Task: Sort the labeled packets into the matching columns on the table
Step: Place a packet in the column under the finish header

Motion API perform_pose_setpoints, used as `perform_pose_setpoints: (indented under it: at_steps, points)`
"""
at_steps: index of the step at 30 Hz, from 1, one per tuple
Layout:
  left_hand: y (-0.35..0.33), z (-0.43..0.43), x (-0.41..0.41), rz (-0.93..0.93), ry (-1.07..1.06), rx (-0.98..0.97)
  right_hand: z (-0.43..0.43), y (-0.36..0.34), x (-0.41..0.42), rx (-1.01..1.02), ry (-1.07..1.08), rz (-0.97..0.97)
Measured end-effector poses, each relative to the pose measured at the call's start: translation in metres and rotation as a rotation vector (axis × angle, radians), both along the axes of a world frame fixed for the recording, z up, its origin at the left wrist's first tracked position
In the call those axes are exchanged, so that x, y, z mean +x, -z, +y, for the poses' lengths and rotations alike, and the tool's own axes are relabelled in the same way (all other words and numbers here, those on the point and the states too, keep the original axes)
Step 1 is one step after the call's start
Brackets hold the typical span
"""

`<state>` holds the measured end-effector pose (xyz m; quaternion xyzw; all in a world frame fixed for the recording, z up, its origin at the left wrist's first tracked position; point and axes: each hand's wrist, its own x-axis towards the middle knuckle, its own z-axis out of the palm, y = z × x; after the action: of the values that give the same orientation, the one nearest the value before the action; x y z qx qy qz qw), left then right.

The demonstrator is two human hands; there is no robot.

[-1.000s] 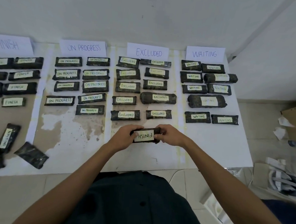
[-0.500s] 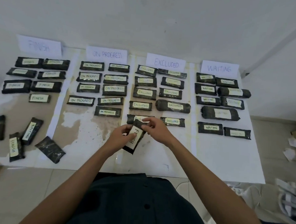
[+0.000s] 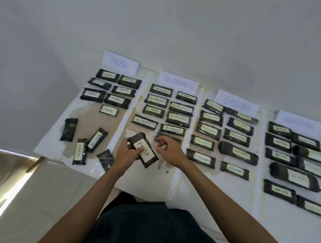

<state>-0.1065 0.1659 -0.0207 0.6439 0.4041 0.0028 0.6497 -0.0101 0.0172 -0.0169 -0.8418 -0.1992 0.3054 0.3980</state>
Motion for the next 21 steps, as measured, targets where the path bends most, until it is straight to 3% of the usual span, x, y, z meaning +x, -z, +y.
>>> perform_pose_setpoints:
  at_steps: [15, 21]
  points:
    - [0.022, 0.225, 0.01, 0.012, -0.206, 0.175, 0.181, 0.024, 0.023, -0.087, -0.253, -0.133]
    - [0.047, 0.304, 0.026, 0.033, -0.177, 0.261, 0.231, 0.051, 0.022, -0.078, -0.33, -0.422]
